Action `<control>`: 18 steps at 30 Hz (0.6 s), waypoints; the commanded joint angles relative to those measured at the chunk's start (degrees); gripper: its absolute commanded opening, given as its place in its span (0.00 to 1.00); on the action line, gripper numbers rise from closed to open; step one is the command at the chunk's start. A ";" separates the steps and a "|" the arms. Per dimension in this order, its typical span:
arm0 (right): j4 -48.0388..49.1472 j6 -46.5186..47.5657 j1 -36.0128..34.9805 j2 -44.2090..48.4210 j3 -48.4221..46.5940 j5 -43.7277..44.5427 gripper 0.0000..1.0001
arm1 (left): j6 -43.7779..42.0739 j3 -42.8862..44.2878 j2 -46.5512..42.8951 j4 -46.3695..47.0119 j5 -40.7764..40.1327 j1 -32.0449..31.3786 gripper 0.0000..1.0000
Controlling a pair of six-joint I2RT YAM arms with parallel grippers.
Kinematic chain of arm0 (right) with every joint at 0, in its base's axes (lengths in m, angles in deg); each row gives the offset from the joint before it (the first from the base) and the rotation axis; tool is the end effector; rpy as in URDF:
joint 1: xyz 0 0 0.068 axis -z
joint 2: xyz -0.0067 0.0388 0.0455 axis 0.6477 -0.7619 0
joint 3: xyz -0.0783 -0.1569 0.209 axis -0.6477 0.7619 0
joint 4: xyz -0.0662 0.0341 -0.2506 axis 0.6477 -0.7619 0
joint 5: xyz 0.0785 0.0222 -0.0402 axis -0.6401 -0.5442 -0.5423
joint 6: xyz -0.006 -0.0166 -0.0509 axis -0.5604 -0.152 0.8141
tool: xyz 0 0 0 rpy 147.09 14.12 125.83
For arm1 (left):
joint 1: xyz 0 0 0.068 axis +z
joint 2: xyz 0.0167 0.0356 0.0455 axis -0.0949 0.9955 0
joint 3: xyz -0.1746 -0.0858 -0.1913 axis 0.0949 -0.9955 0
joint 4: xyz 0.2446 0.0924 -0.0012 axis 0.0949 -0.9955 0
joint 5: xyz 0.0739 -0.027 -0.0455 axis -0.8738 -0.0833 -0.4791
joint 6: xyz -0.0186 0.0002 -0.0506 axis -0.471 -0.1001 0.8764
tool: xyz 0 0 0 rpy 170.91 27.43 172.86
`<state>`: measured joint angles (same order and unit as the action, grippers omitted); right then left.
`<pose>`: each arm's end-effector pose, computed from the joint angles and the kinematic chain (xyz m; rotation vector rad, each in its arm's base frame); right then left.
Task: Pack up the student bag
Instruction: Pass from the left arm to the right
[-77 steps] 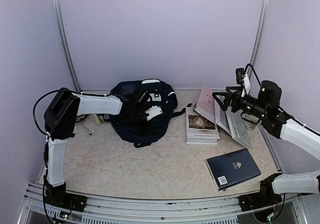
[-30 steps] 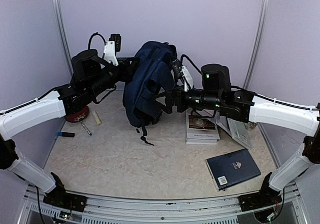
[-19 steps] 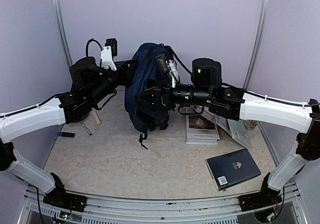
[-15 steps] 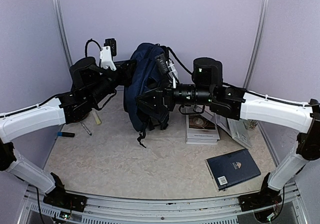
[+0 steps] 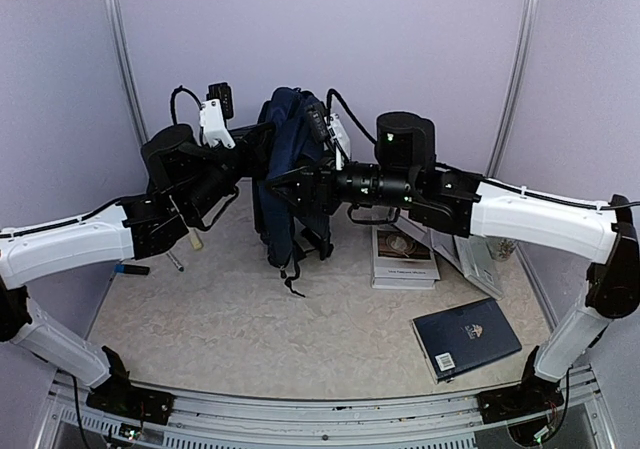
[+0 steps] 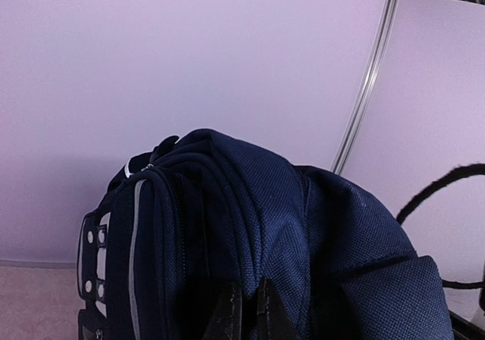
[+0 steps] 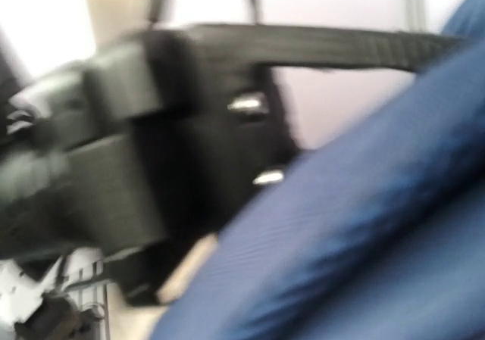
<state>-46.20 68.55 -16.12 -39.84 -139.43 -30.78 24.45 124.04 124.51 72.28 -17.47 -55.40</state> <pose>0.2068 0.3306 0.3840 -0.8136 1.5844 1.1989 0.2175 -0.2394 0.3880 0.1500 1.4254 -0.6646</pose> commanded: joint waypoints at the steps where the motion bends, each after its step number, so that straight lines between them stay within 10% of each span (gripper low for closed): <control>1: -5.88 0.76 -0.21 -1.77 -5.18 11.33 0.67 | 1.34 -0.75 -4.95 14.45 5.11 -1.11 0.00; 7: -6.46 3.02 1.12 4.80 0.02 18.63 0.07 | 2.34 -6.67 -10.00 15.24 16.13 -1.20 0.00; 11: -9.89 4.58 4.34 8.96 0.84 15.09 0.00 | 1.81 -10.53 -13.02 14.28 23.20 -1.29 0.00; 18: -20.93 19.52 8.86 14.79 -2.64 2.86 0.00 | -7.90 -1.51 -16.15 -17.80 34.57 -1.40 0.75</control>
<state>-63.93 77.38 -9.98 -30.29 -138.38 -25.38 23.75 114.86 111.41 71.77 7.01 -56.30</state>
